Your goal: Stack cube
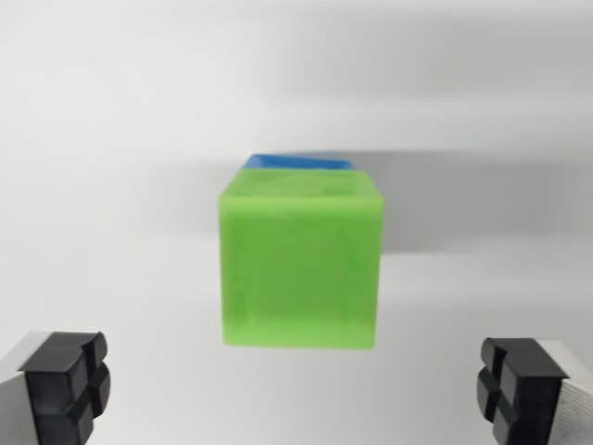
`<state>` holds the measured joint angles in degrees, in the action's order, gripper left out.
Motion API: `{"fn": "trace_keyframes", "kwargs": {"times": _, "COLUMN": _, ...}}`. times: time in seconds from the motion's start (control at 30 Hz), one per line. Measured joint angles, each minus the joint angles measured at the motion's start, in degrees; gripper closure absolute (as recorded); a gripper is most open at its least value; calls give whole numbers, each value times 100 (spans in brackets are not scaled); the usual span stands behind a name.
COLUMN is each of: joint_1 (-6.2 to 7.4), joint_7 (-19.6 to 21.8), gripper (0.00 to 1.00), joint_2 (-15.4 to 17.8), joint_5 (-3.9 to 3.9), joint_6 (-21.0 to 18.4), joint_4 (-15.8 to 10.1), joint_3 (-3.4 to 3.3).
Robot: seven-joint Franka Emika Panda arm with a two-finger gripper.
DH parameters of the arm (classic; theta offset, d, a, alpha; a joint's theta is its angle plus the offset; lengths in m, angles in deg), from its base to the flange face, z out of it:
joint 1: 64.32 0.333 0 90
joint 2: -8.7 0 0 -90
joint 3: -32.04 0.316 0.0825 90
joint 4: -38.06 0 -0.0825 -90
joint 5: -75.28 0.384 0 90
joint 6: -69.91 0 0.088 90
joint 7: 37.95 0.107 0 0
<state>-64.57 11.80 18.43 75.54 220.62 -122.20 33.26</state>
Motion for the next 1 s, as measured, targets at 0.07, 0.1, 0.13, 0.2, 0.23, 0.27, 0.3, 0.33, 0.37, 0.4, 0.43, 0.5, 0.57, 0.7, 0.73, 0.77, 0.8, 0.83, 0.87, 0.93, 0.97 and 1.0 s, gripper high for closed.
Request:
{"fn": "trace_keyframes", "kwargs": {"times": 0.07, "joint_1": 2, "joint_7": -1, "gripper": 0, "joint_2": 154, "joint_5": 2, "joint_6": -168, "joint_4": 14, "joint_3": 0}}
{"fn": "trace_keyframes", "kwargs": {"times": 0.1, "joint_1": 3, "joint_7": -2, "gripper": 0, "joint_2": 232, "joint_5": 4, "joint_6": -256, "joint_4": 24, "joint_3": 0}}
{"fn": "trace_keyframes", "kwargs": {"times": 0.13, "joint_1": 3, "joint_7": -3, "gripper": 0, "joint_2": 272, "joint_5": 4, "joint_6": -300, "joint_4": 29, "joint_3": 0}}
{"fn": "trace_keyframes", "kwargs": {"times": 0.2, "joint_1": 3, "joint_7": -4, "gripper": 0, "joint_2": 439, "joint_5": 7, "joint_6": -489, "joint_4": 55, "joint_3": 0}}
{"fn": "trace_keyframes", "kwargs": {"times": 0.23, "joint_1": 3, "joint_7": -5, "gripper": 0, "joint_2": 509, "joint_5": 8, "joint_6": -572, "joint_4": 68, "joint_3": 0}}
{"fn": "trace_keyframes", "kwargs": {"times": 0.27, "joint_1": 3, "joint_7": -6, "gripper": 0, "joint_2": 580, "joint_5": 9, "joint_6": -662, "joint_4": 83, "joint_3": 0}}
{"fn": "trace_keyframes", "kwargs": {"times": 0.3, "joint_1": 3, "joint_7": -7, "gripper": 0, "joint_2": 650, "joint_5": 10, "joint_6": -749, "joint_4": 101, "joint_3": 0}}
{"fn": "trace_keyframes", "kwargs": {"times": 0.33, "joint_1": 3, "joint_7": -7, "gripper": 0, "joint_2": 716, "joint_5": 11, "joint_6": -834, "joint_4": 119, "joint_3": 0}}
{"fn": "trace_keyframes", "kwargs": {"times": 0.37, "joint_1": 3, "joint_7": -8, "gripper": 0, "joint_2": 780, "joint_5": 11, "joint_6": -922, "joint_4": 138, "joint_3": 0}}
{"fn": "trace_keyframes", "kwargs": {"times": 0.4, "joint_1": 3, "joint_7": -8, "gripper": 0, "joint_2": 848, "joint_5": 12, "joint_6": -1008, "joint_4": 156, "joint_3": 0}}
{"fn": "trace_keyframes", "kwargs": {"times": 0.43, "joint_1": 3, "joint_7": -9, "gripper": 0, "joint_2": 915, "joint_5": 12, "joint_6": -1096, "joint_4": 175, "joint_3": 0}}
{"fn": "trace_keyframes", "kwargs": {"times": 0.5, "joint_1": 3, "joint_7": -9, "gripper": 0, "joint_2": 1014, "joint_5": 13, "joint_6": -1222, "joint_4": 208, "joint_3": 0}}
{"fn": "trace_keyframes", "kwargs": {"times": 0.57, "joint_1": 3, "joint_7": -11, "gripper": 0, "joint_2": 1142, "joint_5": 14, "joint_6": -1402, "joint_4": 264, "joint_3": 0}}
{"fn": "trace_keyframes", "kwargs": {"times": 0.7, "joint_1": 3, "joint_7": -12, "gripper": 0, "joint_2": 1353, "joint_5": 15, "joint_6": -1725, "joint_4": 377, "joint_3": 0}}
{"fn": "trace_keyframes", "kwargs": {"times": 0.73, "joint_1": 3, "joint_7": -12, "gripper": 0, "joint_2": 1404, "joint_5": 15, "joint_6": -1810, "joint_4": 412, "joint_3": 0}}
{"fn": "trace_keyframes", "kwargs": {"times": 0.77, "joint_1": 3, "joint_7": -12, "gripper": 0, "joint_2": 1455, "joint_5": 15, "joint_6": -1892, "joint_4": 445, "joint_3": 0}}
{"fn": "trace_keyframes", "kwargs": {"times": 0.8, "joint_1": 3, "joint_7": -13, "gripper": 0, "joint_2": 1500, "joint_5": 15, "joint_6": -1973, "joint_4": 477, "joint_3": 0}}
{"fn": "trace_keyframes", "kwargs": {"times": 0.83, "joint_1": 3, "joint_7": -13, "gripper": 0, "joint_2": 1545, "joint_5": 16, "joint_6": -2054, "joint_4": 511, "joint_3": 0}}
{"fn": "trace_keyframes", "kwargs": {"times": 0.87, "joint_1": 3, "joint_7": -13, "gripper": 0, "joint_2": 1587, "joint_5": 16, "joint_6": -2129, "joint_4": 545, "joint_3": 0}}
{"fn": "trace_keyframes", "kwargs": {"times": 0.93, "joint_1": 3, "joint_7": -14, "gripper": 0, "joint_2": 1668, "joint_5": 16, "joint_6": -2287, "joint_4": 617, "joint_3": 0}}
{"fn": "trace_keyframes", "kwargs": {"times": 0.97, "joint_1": 3, "joint_7": -14, "gripper": 0, "joint_2": 1708, "joint_5": 16, "joint_6": -2361, "joint_4": 652, "joint_3": 0}}
{"fn": "trace_keyframes", "kwargs": {"times": 1.0, "joint_1": 3, "joint_7": -14, "gripper": 0, "joint_2": 1747, "joint_5": 16, "joint_6": -2436, "joint_4": 691, "joint_3": 0}}
